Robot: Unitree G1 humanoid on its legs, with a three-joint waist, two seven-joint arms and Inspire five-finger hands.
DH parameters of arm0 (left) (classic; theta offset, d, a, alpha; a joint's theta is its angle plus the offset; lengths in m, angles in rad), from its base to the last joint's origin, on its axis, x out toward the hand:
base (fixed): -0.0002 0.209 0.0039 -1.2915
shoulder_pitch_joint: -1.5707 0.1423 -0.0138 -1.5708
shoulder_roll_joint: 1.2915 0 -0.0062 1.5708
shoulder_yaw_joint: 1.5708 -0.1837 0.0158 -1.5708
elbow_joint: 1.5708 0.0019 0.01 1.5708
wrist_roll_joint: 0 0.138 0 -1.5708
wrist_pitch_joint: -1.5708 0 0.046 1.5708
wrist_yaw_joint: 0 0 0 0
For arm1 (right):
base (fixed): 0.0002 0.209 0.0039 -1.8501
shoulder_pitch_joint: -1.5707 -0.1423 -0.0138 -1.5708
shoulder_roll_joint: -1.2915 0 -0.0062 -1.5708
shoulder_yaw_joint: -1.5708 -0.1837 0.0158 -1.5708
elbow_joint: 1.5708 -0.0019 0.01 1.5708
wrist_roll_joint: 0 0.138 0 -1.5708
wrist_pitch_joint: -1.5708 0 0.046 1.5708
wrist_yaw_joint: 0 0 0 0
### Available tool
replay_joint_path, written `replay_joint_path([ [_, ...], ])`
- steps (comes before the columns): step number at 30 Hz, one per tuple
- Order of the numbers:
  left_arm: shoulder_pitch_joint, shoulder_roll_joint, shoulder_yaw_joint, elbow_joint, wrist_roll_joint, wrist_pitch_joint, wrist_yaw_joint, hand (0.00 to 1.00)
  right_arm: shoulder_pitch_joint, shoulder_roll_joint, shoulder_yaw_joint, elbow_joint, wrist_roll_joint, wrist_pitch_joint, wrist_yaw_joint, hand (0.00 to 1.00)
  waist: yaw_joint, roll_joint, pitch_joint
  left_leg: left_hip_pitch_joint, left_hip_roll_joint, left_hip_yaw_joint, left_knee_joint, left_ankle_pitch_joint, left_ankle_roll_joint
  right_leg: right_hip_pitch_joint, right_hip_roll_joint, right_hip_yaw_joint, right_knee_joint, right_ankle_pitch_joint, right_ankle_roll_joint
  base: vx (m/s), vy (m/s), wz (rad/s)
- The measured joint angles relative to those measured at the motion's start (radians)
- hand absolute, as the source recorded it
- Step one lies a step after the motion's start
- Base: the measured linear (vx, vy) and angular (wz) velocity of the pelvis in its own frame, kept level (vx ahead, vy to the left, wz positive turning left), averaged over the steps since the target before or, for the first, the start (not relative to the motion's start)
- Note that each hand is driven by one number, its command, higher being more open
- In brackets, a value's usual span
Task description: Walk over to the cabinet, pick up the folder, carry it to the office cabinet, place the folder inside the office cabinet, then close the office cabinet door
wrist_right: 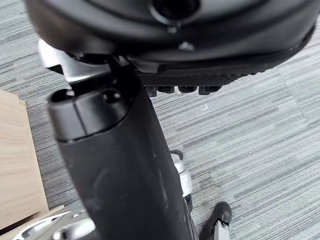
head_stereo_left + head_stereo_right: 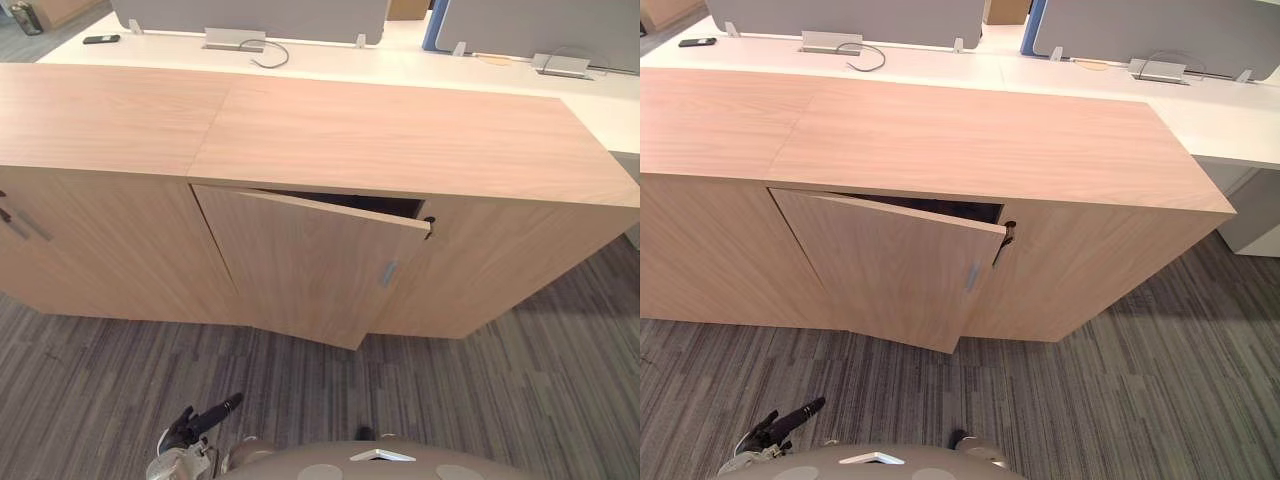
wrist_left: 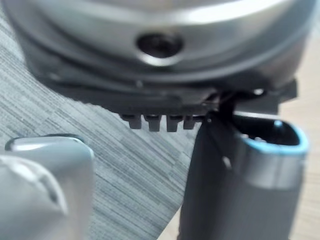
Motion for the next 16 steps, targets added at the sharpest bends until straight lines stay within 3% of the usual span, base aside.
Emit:
replay_joint_path([
  [3,0.009,-0.066,0.0,0.001,0.0,-0.001,0.003,1.0,-0.016,-0.043,0.015,0.021,0.005,0.0,-0.011,1.0,0.022,0.032,0.01,-0.012,-0.131,-0.249,-0.215,0.014,-0.016,-0.029,-0.021,0.043,0.015,0.01,0.024,-0.05,0.216,-0.42],
  [5,0.017,-0.083,0.009,0.001,0.012,-0.002,0.005,1.0,-0.016,-0.033,0.038,0.019,0.015,-0.004,-0.03,1.0,0.019,0.027,0.005,0.005,-0.179,-0.251,-0.264,0.029,-0.017,-0.037,-0.046,0.078,0.007,0.023,0.048,0.0,0.175,-0.26],
  [6,0.014,-0.088,0.013,-0.004,0.019,-0.008,0.008,1.0,-0.016,-0.026,0.044,0.013,0.022,-0.004,-0.036,1.0,0.019,0.014,0.006,0.008,-0.196,-0.234,-0.279,0.035,-0.006,-0.04,-0.064,0.087,0.004,0.034,0.056,0.05,0.146,-0.07],
  [8,0.013,-0.091,0.013,-0.005,0.022,-0.01,0.016,1.0,0.003,-0.015,0.044,-0.013,0.022,-0.008,-0.043,1.0,0.018,0.015,0.008,0.017,-0.216,-0.219,-0.29,0.033,0.005,-0.039,-0.083,0.095,-0.004,0.038,0.06,0.05,0.161,-0.16],
  [9,0.018,-0.091,0.013,-0.01,0.022,-0.011,0.02,1.0,0.008,-0.01,0.05,-0.02,0.023,-0.008,-0.055,1.0,0.02,0.0,-0.003,0.04,-0.233,-0.201,-0.325,0.042,0.02,-0.037,-0.095,0.112,-0.013,0.042,0.066,0.07,0.132,-0.27],
  [12,0.018,-0.087,-0.007,-0.009,0.064,-0.017,0.036,1.0,0.031,-0.003,0.084,-0.026,0.033,-0.011,-0.076,1.0,0.019,-0.003,-0.032,0.088,-0.261,-0.175,-0.412,0.072,0.038,-0.027,-0.111,0.132,-0.048,0.055,0.079,0.14,0.084,-0.22],
  [16,0.008,-0.083,-0.069,-0.008,0.103,-0.028,0.044,1.0,0.045,0.011,0.099,-0.026,0.033,-0.021,-0.096,1.0,0.018,0.013,-0.049,0.133,-0.275,-0.169,-0.462,0.084,0.043,-0.002,-0.109,0.135,-0.077,0.057,0.078,0.13,0.03,-0.07],
])
